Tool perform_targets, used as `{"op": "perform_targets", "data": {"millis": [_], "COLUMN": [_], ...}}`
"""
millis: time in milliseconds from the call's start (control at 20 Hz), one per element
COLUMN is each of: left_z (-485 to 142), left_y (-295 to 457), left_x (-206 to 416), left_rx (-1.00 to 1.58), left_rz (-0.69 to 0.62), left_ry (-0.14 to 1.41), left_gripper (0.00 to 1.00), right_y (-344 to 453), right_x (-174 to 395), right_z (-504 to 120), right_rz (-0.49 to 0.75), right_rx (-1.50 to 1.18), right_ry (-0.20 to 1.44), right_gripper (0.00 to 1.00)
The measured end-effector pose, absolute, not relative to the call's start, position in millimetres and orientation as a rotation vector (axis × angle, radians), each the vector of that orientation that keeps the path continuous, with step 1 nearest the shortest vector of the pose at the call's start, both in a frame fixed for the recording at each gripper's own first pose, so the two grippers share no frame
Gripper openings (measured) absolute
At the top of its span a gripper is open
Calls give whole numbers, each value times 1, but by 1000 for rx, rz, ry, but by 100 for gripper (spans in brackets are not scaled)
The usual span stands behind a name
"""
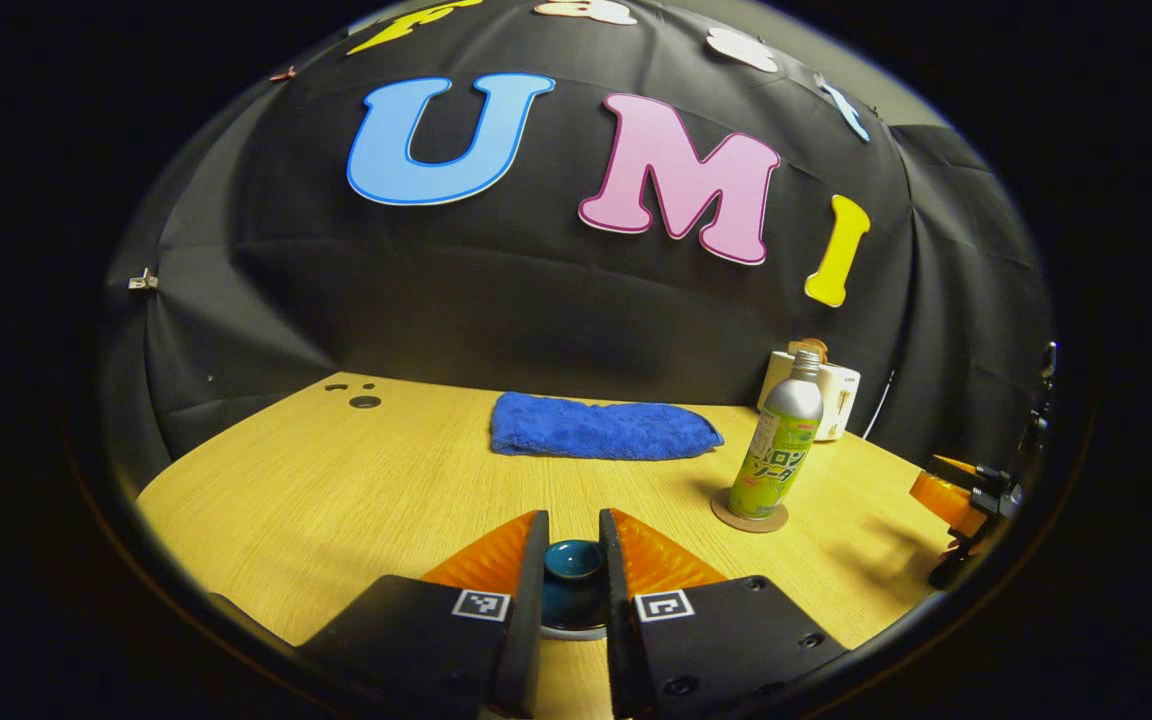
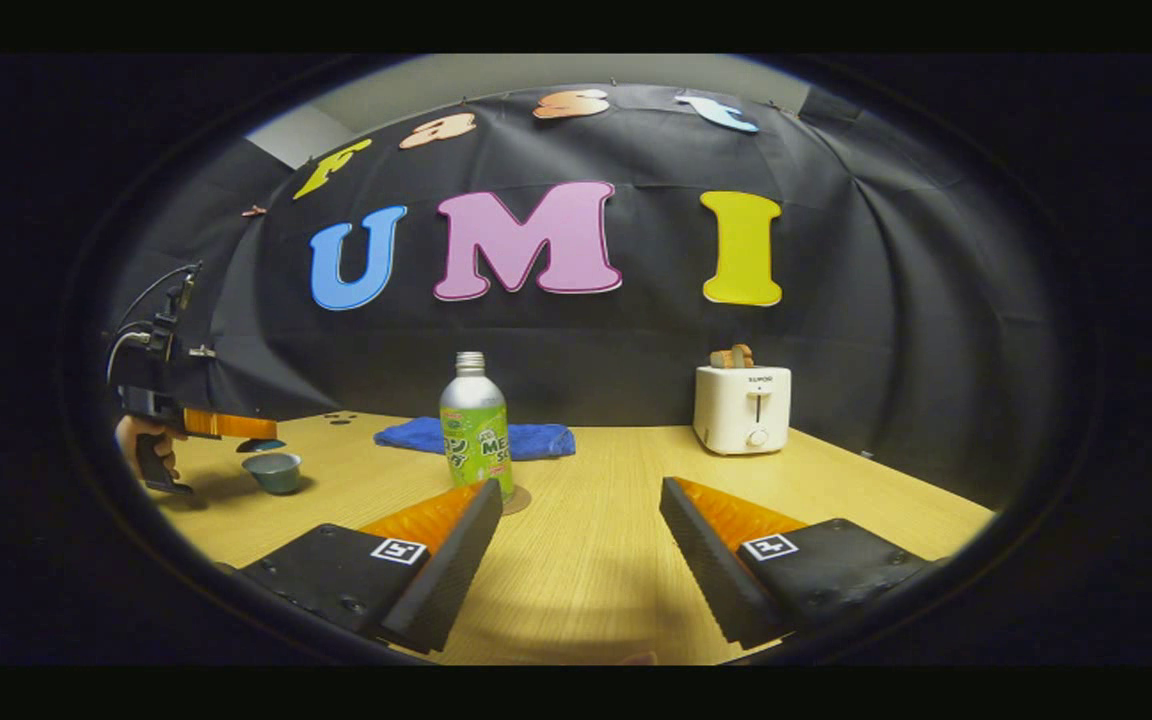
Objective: Open the teacup lid with one hand, grasp the water bottle and pour water into the teacup with the other hand; after pouring, place the water bottle on the coaster and then close the teacup lid.
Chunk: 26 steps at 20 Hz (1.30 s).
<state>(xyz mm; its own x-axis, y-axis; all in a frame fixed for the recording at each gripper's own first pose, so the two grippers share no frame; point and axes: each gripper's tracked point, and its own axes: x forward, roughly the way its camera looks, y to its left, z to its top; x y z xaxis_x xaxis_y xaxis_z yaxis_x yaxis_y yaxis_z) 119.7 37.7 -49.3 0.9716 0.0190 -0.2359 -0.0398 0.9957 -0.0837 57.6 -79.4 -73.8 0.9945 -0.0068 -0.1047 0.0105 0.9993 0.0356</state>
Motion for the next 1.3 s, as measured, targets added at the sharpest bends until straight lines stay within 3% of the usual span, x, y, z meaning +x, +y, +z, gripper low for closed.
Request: {"op": "perform_targets", "data": {"millis": [450, 650, 800, 850, 950, 1300], "left_z": [-74, -73, -65, -58, -36, 8], "left_y": [31, 29, 24, 24, 14, 21], "left_x": [127, 123, 115, 110, 96, 43], "left_rx": [-31, 50, 100, 104, 101, 23], "left_rz": [36, 51, 66, 77, 82, 153], "left_ry": [284, 283, 255, 235, 164, -71], "left_gripper": [32, 39, 63, 78, 94, 96], "right_y": [-80, -80, -80, -80, -80, -77], "right_x": [58, 58, 58, 59, 58, 58], "right_z": [-74, -73, -74, -74, -74, -74], "right_rz": [-8, -8, -9, -9, -9, 8], "right_rx": [36, 36, 36, 36, 36, 38], "right_ry": [106, 106, 106, 106, 106, 107], "right_gripper": [98, 98, 98, 98, 98, 98]}}
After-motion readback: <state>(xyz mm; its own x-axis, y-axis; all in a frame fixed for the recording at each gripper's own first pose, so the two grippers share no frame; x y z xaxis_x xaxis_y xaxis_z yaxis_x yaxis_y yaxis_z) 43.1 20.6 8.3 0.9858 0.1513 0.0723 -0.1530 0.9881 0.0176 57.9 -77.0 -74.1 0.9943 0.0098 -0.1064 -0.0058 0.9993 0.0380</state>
